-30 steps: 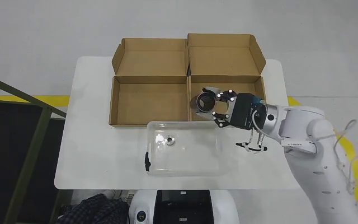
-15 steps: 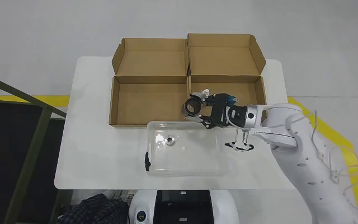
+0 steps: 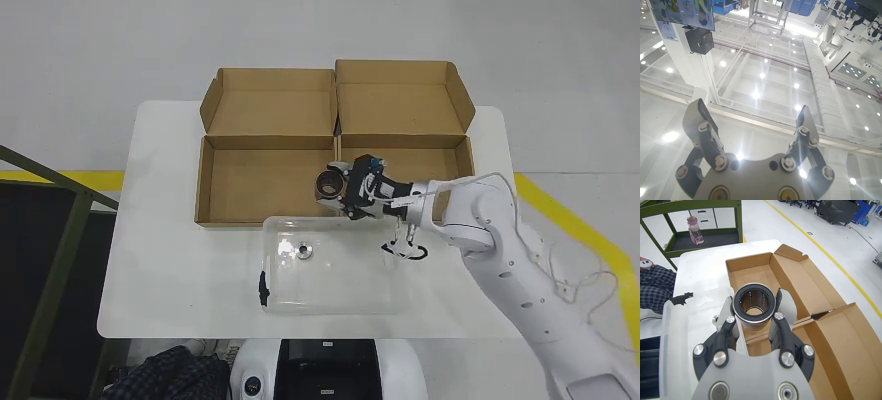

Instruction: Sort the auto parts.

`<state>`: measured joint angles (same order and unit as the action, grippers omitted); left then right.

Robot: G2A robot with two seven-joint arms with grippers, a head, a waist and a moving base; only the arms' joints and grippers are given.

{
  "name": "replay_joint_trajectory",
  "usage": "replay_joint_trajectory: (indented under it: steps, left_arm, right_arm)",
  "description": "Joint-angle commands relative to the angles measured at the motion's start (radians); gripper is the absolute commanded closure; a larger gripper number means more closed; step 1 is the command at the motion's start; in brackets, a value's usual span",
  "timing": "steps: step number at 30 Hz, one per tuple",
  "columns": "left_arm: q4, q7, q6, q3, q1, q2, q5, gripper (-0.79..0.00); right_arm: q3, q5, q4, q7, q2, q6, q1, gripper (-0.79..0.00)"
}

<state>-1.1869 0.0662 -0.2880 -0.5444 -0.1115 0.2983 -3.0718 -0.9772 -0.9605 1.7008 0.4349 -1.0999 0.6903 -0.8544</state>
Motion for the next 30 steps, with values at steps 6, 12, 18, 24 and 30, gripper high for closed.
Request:
replay_joint_trajectory:
  steps: [6, 12, 18, 24, 30]
  left_arm:
    - [0.000, 0.000, 0.000, 0.000, 0.000, 0.000, 0.000, -0.785]
    - [0.000, 0.000, 0.000, 0.000, 0.000, 0.000, 0.000, -0.785]
    - [0.000, 0.000, 0.000, 0.000, 0.000, 0.000, 0.000, -0.785]
    - [0.000, 0.000, 0.000, 0.000, 0.000, 0.000, 0.000, -0.785]
    - [0.000, 0.000, 0.000, 0.000, 0.000, 0.000, 0.000, -0.785]
  right_arm:
    - [0.067, 0.011, -0.110, -0.007, -0.026, -0.050, 0.058, 0.000]
    - [0.115, -0.009, -0.175, -0.002, -0.047, -0.088, 0.095, 0.000]
    - [0.163, -0.036, -0.215, 0.001, -0.067, -0.116, 0.118, 0.000]
    - [0.204, -0.062, -0.238, 0.019, -0.086, -0.135, 0.134, 0.000]
    - [0.234, -0.072, -0.271, 0.040, -0.103, -0.153, 0.147, 0.000]
